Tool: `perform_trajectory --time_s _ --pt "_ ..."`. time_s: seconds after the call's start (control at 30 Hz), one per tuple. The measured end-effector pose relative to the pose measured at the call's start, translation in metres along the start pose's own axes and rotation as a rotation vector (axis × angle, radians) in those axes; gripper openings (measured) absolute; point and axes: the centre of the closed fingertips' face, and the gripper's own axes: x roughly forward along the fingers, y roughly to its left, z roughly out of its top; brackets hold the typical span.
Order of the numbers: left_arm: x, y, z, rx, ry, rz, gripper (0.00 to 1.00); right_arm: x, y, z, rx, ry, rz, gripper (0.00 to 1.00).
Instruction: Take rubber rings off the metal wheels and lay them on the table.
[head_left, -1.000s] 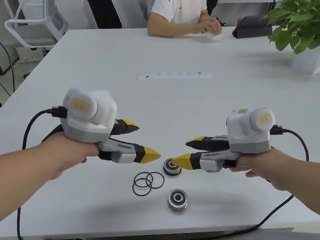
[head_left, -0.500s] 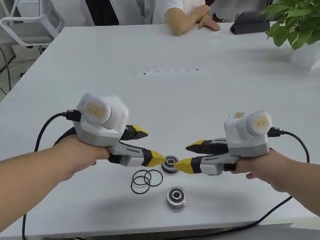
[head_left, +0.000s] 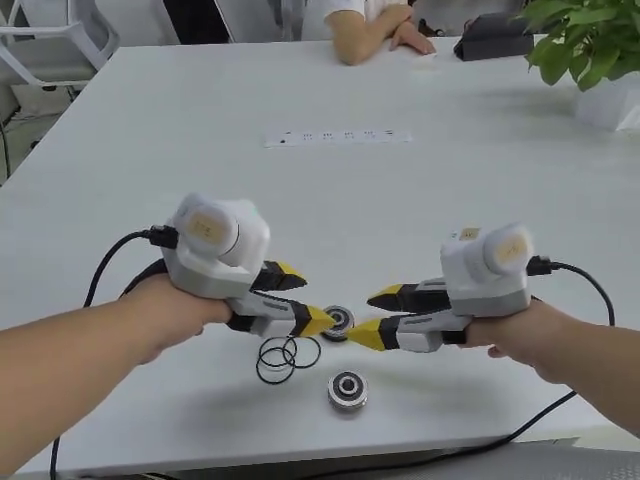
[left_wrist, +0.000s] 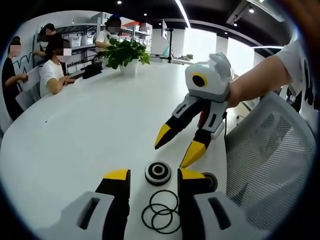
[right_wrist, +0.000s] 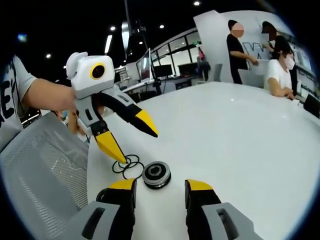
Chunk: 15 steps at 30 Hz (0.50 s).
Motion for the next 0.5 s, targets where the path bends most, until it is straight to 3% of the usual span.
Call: perform_trajectory --time_s 0.5 --pt "0.015 -0.008 -0.007 0.008 0.029 -0.040 0.24 0.004 -0.001 -0.007 -0.010 0.022 0.011 0.29"
